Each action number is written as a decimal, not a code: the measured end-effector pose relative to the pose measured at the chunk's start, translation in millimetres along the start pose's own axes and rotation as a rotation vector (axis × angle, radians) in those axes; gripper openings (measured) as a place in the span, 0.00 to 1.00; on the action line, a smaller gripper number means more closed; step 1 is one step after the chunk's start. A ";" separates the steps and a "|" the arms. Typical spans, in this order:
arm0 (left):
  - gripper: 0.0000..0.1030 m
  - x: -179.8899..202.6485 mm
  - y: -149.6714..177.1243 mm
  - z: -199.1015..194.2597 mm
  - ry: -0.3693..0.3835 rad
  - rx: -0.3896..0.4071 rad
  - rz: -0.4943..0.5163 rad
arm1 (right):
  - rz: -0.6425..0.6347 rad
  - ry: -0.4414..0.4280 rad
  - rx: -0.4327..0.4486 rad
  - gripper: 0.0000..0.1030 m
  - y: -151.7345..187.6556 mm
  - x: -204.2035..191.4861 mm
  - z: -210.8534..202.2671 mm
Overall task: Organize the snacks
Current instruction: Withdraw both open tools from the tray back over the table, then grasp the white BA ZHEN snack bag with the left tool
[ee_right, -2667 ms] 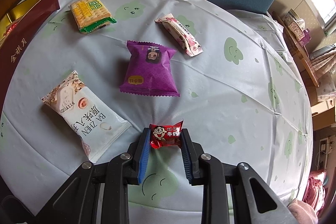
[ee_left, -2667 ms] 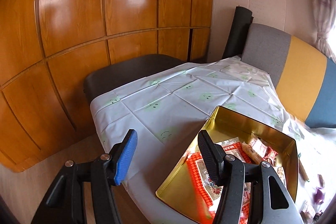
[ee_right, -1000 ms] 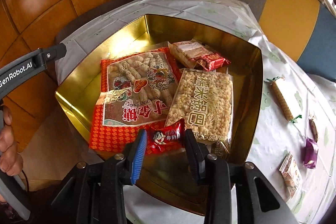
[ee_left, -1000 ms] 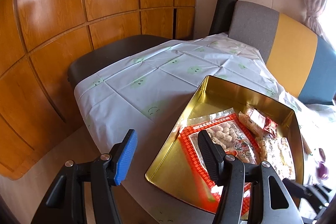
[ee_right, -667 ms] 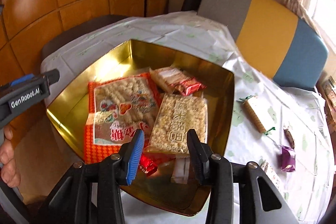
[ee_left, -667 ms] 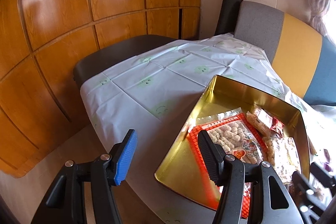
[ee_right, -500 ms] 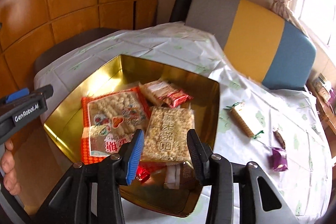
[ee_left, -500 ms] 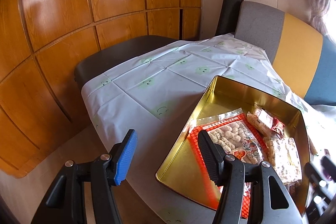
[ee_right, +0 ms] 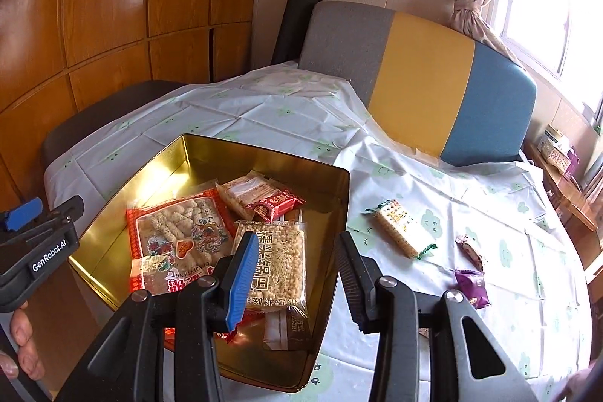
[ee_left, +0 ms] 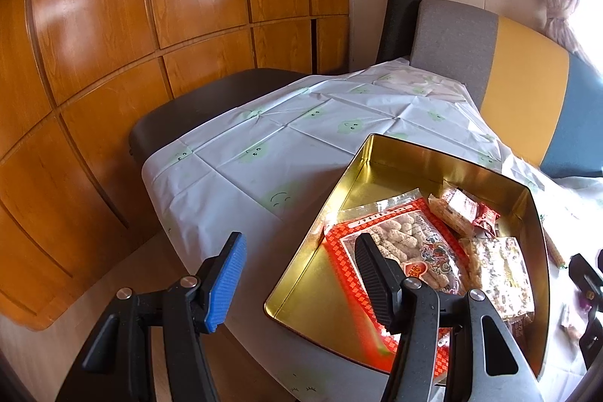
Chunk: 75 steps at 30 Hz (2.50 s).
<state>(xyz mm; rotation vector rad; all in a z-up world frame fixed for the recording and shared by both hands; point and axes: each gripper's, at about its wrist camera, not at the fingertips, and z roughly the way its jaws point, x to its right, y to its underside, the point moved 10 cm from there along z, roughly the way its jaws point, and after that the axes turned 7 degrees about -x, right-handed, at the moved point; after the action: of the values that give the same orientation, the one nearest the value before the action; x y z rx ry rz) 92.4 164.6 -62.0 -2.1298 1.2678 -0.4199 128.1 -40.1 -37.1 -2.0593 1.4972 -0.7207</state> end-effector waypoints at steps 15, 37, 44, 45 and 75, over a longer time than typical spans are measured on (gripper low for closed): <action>0.59 37.7 5.9 -5.8 0.054 -0.003 0.114 | 0.036 0.008 -0.012 0.45 7.7 31.4 3.1; 0.59 232.5 68.7 -62.5 0.443 -0.069 0.611 | 0.200 0.344 -0.214 0.46 77.4 281.8 7.4; 0.59 302.1 112.6 -61.4 0.514 -0.133 0.813 | 0.354 0.340 -0.255 0.46 115.8 345.5 19.4; 0.59 310.6 120.4 -58.6 0.524 -0.150 0.854 | 0.393 0.324 -0.290 0.46 121.2 349.9 24.2; 0.46 427.5 190.5 -32.5 0.683 -0.260 1.417 | 0.566 0.180 -0.290 0.47 123.6 364.2 26.0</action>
<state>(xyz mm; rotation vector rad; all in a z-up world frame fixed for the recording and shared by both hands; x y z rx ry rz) 155.1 -285.7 -178.3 -0.7356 2.8812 -0.3168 153.3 -421.0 -90.8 -1.6470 2.2639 -0.4890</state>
